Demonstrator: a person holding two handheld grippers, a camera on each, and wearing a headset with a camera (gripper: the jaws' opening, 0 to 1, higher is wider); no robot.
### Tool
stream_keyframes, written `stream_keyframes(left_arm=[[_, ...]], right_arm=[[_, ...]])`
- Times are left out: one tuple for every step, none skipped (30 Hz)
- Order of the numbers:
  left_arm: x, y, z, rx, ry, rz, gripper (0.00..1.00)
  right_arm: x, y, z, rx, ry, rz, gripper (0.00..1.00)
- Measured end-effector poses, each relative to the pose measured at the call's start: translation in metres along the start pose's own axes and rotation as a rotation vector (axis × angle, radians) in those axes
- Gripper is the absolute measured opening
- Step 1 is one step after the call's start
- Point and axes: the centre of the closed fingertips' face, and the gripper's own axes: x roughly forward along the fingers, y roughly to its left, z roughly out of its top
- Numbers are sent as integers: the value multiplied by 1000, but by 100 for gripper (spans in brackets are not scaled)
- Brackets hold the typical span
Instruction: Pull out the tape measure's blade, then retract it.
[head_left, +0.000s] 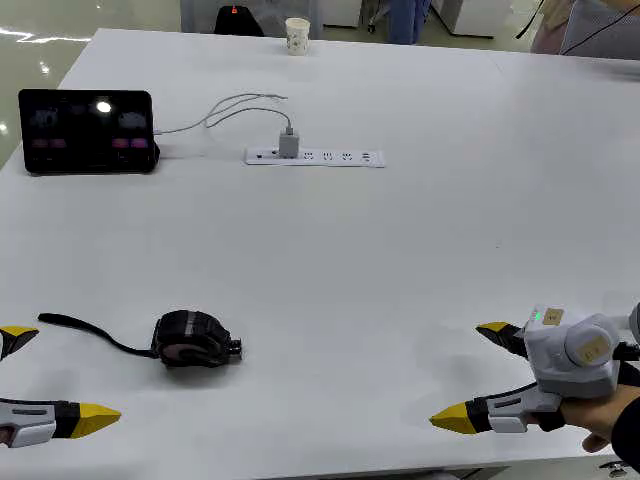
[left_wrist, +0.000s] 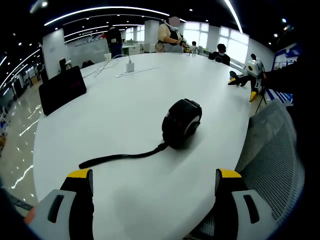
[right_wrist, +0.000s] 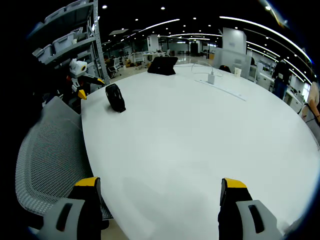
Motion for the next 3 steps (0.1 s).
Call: stream_keyframes(left_arm=[[0, 0, 0, -1, 1, -2, 99], [-1, -1, 0, -2, 1, -3, 99], [-1, 0, -1, 2, 3, -1, 99]], right_arm=[[0, 0, 0, 0, -1, 1, 99], [0, 0, 0, -1, -2, 1, 99], [0, 0, 0, -2, -1, 2, 99]])
